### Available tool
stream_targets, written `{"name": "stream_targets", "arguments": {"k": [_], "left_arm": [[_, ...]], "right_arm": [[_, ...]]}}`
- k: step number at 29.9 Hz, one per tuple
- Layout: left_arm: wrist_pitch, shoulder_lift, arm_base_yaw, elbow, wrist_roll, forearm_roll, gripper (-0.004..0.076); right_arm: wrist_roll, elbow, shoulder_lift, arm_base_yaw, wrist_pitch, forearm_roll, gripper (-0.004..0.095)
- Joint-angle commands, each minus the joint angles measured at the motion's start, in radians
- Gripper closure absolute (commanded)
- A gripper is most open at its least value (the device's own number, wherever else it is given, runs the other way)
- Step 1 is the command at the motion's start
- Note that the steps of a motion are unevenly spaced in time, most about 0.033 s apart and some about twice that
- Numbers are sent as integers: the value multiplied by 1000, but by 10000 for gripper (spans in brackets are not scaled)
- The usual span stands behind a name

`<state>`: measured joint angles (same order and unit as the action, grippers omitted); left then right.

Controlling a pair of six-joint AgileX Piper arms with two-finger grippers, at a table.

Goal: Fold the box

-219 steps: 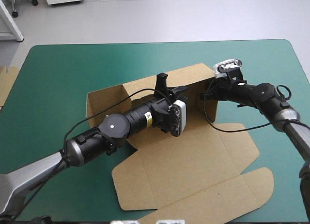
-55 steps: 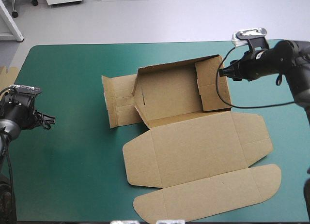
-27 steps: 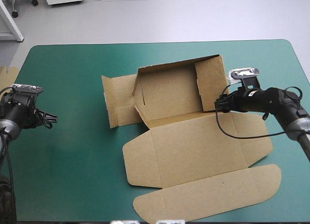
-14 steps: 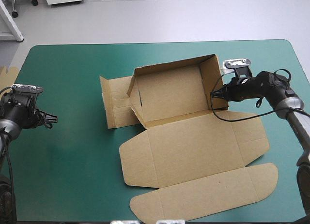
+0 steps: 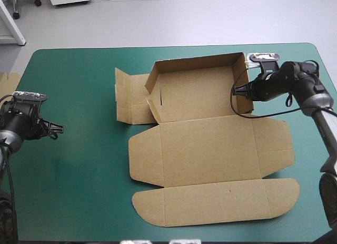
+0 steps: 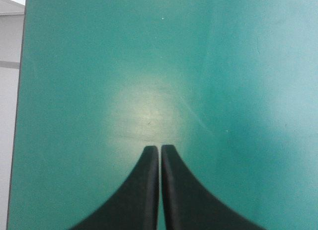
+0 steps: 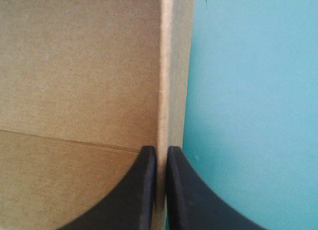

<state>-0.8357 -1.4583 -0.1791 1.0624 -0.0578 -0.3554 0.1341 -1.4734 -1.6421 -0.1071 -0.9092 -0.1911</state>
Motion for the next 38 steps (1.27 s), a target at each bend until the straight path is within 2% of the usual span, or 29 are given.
{"name": "stream_targets", "arguments": {"k": [1, 6, 13, 18, 21, 27, 29, 31, 38], "left_arm": [[32, 31, 0, 31, 6, 6, 717], [32, 31, 0, 31, 25, 41, 717], [27, 31, 0, 31, 40, 69, 717], [31, 31, 0, 31, 42, 74, 717], [32, 31, 0, 31, 41, 74, 717], [37, 31, 0, 31, 41, 80, 717], [37, 31, 0, 31, 41, 81, 717], [39, 31, 0, 31, 41, 89, 717], [54, 31, 0, 31, 58, 106, 717]], "right_arm": [[-46, -133, -19, 5, -128, 16, 911], [-52, -254, -127, 5, -341, 19, 911], [-62, -258, -186, 5, -335, 17, 911], [-17, -258, -192, 5, -335, 21, 890], [7, -258, -188, 5, -329, 23, 777], [5, -288, -153, 5, -309, 25, 413], [5, -313, -141, 5, -315, 25, 331], [0, -346, -126, 5, -325, 36, 286], [-17, -393, -36, 5, -334, 42, 285]]}}
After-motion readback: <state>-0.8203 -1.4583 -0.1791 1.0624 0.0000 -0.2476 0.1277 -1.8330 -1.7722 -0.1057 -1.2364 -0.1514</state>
